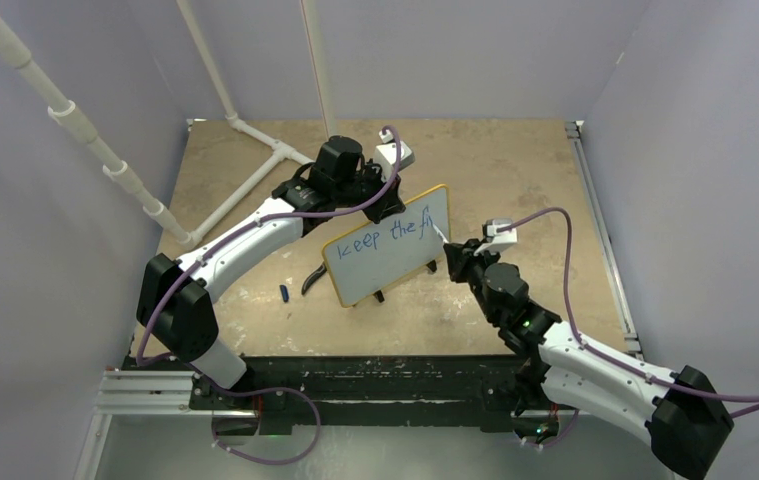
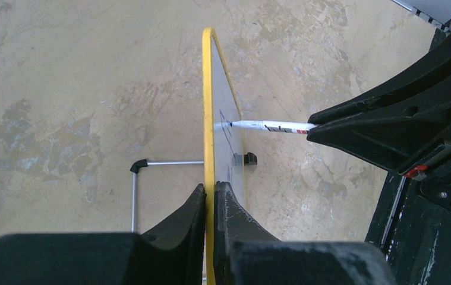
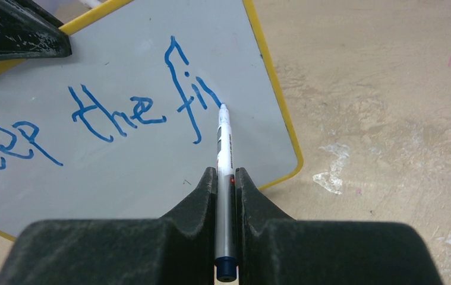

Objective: Write a sentence on the whiteboard

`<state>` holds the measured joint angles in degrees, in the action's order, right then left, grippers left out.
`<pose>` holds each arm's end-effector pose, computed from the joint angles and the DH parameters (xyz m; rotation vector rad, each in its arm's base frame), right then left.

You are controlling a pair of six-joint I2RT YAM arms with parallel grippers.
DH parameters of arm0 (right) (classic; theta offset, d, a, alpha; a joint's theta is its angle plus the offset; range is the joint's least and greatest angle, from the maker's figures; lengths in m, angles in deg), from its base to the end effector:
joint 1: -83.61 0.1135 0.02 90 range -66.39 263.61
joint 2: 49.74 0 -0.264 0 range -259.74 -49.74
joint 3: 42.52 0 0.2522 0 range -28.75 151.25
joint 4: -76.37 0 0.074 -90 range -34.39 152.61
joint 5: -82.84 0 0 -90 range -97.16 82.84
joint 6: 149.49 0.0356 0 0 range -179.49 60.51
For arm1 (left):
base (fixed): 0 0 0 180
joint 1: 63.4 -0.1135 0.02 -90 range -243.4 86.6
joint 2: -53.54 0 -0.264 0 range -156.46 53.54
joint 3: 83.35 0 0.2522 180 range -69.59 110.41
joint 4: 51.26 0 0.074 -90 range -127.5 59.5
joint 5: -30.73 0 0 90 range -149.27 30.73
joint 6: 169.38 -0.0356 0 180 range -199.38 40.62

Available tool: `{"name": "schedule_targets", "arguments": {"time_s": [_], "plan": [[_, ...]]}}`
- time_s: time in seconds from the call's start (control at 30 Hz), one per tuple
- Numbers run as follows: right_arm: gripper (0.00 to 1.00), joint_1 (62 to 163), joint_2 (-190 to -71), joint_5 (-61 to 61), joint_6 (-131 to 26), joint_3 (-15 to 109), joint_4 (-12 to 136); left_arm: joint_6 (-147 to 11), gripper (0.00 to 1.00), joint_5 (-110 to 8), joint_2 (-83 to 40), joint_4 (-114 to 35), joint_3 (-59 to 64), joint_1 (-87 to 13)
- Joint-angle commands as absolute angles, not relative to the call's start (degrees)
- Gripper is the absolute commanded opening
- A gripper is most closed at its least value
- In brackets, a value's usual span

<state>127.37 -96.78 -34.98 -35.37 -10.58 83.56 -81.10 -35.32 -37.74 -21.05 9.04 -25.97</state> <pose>0.1473 0.1181 0.2265 0.0703 1.7136 0.4705 0.2859 -0.2370 0.3305 0.9578 1.9059 -0.8088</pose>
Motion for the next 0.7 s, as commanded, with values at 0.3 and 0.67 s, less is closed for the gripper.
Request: {"name": "schedule_targets", "arguments": {"time_s": [0.3, 0.67], "plan": [[0.00, 127.37, -97.08, -36.86, -39.16, -5.96, 88.97, -82.19, 0.00, -33.73, -37.67, -21.90, 9.22, -25.48], [0.00, 127.37, -93.46, -38.79, -38.72, -7.88, 88.04, -82.11, 0.00, -34.22, -37.60, -21.95, 9.07, -25.43]]}}
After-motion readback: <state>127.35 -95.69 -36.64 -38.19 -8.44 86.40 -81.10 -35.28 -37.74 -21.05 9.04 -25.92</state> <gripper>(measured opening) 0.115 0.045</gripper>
